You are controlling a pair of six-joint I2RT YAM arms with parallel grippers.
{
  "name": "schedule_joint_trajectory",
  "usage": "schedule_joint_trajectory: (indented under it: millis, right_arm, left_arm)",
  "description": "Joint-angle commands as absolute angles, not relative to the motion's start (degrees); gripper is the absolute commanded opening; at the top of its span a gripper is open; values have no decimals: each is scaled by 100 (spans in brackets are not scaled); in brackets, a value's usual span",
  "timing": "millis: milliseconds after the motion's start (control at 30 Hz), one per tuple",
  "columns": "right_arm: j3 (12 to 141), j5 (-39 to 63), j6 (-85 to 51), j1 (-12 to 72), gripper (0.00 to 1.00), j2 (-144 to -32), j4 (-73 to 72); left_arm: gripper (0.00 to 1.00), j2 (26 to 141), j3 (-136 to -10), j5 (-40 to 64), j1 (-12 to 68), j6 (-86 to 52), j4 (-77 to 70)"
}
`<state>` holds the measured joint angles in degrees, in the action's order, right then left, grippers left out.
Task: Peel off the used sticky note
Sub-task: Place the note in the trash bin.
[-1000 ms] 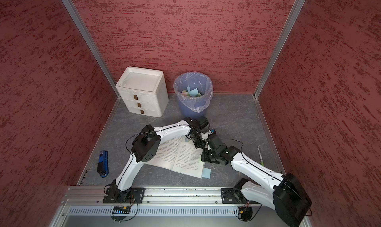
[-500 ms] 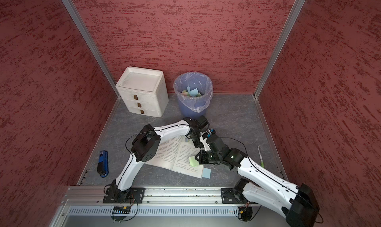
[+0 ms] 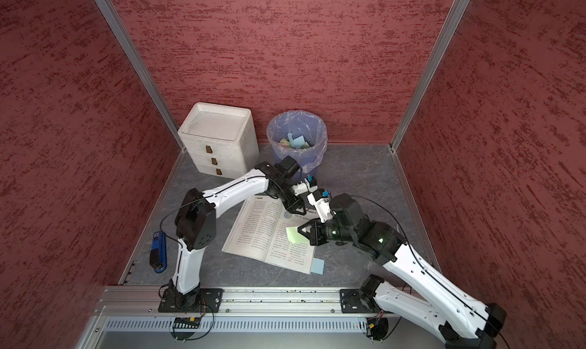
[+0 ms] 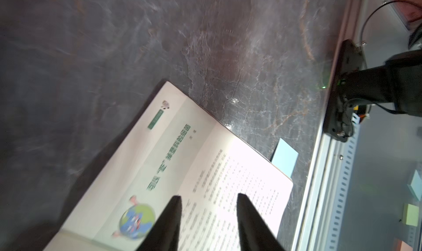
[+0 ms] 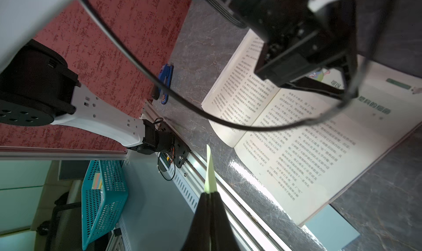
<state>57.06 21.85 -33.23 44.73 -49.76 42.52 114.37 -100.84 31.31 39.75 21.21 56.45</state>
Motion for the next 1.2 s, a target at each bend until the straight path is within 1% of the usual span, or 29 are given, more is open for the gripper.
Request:
schedule_joint_trajectory:
  millis: [0, 100, 200, 300, 400, 500, 567, 700, 833, 1000, 1100, 1133, 1167]
  right_arm:
    - [6474, 2250, -2856, 4245, 0, -5204, 4700]
    - [7315, 2318, -2636, 3838, 0, -5593, 4801]
    - [8112, 2297, -2561, 3373, 0, -6188, 4701]
    - [8985, 1857, -2633, 2937, 0, -6933, 4610]
    - [9779, 1447, -2791, 2524, 0, -7819, 4524]
    - [10421, 1295, -2915, 2222, 0, -8698, 4217]
    - [10982, 1063, -2861, 2188, 0, -9246, 4079]
    - [11848, 722, -2771, 2186, 0, -10239, 3899]
    - [12467, 701, -2717, 2185, 0, -10998, 3702]
    - [12887, 661, -2658, 2212, 2, -11568, 3602]
    - [13171, 577, -2529, 2275, 9, -11808, 3673]
    - [13266, 529, -2443, 2304, 13, -11868, 3716]
    - [13409, 492, -2337, 2338, 19, -11914, 3759]
  left_arm:
    - [54, 10808, -9591, 3609, 3648, 2321, 6182]
    - [59, 10178, -8811, 3680, 3138, 2472, 6111]
    - [62, 9821, -8277, 3695, 2590, 2589, 6154]
    - [65, 9631, -7906, 3797, 2045, 2595, 6164]
    - [66, 9451, -7417, 3737, 1736, 2625, 5958]
    - [66, 9351, -7038, 3438, 1653, 2733, 5833]
    - [66, 9356, -6841, 3231, 1634, 2754, 5752]
    - [62, 9389, -6461, 2882, 1626, 2785, 5484]
    - [60, 9486, -6180, 2466, 1634, 2817, 5180]
    - [58, 9656, -6049, 2076, 1650, 2809, 5002]
    - [56, 9699, -5983, 2031, 1672, 2808, 4927]
    - [56, 9703, -5964, 2025, 1678, 2811, 4910]
    - [56, 9710, -5941, 2022, 1691, 2811, 4896]
